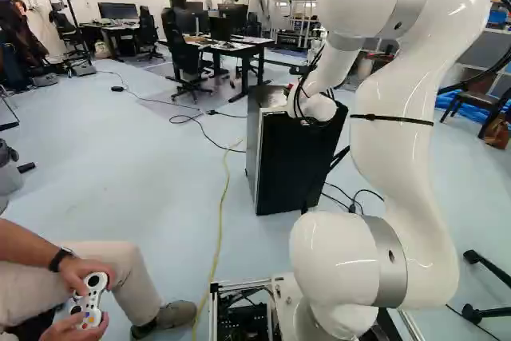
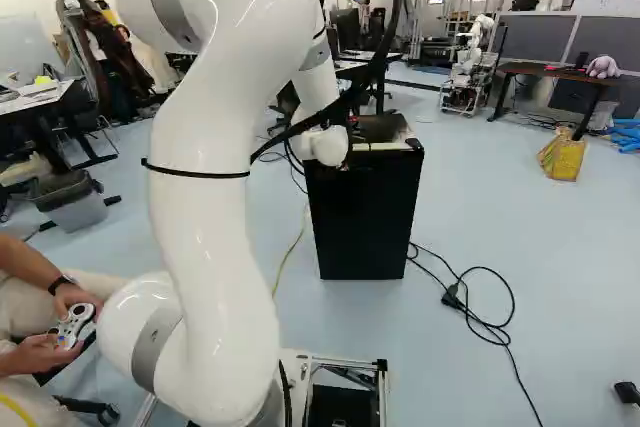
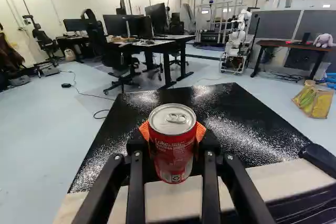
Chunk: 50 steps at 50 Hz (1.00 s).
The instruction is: Grab a drink from the fridge
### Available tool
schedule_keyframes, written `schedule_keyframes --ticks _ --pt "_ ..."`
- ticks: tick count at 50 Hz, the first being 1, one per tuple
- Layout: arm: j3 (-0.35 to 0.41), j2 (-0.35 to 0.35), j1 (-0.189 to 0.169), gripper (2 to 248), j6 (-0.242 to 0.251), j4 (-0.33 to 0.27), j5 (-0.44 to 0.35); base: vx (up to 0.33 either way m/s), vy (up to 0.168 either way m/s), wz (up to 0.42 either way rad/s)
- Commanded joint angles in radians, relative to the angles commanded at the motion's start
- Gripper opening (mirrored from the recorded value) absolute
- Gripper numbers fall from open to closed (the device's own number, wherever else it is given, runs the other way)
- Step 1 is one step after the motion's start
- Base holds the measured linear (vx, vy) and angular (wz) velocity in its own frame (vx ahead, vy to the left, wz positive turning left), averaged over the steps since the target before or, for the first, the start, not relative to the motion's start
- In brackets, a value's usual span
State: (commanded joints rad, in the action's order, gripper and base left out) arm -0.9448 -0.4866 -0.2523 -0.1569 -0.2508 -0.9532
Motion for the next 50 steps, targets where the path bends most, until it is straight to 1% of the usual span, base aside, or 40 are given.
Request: schedule_keyframes --ticks 14,50 --pt "0.0 0.025 0.0 98 0.0 0.0 0.0 0.0 0.0 0.0" --pt "0.012 0.039 0.004 98 0.002 0.003 0.001 0.0 0.0 0.0"
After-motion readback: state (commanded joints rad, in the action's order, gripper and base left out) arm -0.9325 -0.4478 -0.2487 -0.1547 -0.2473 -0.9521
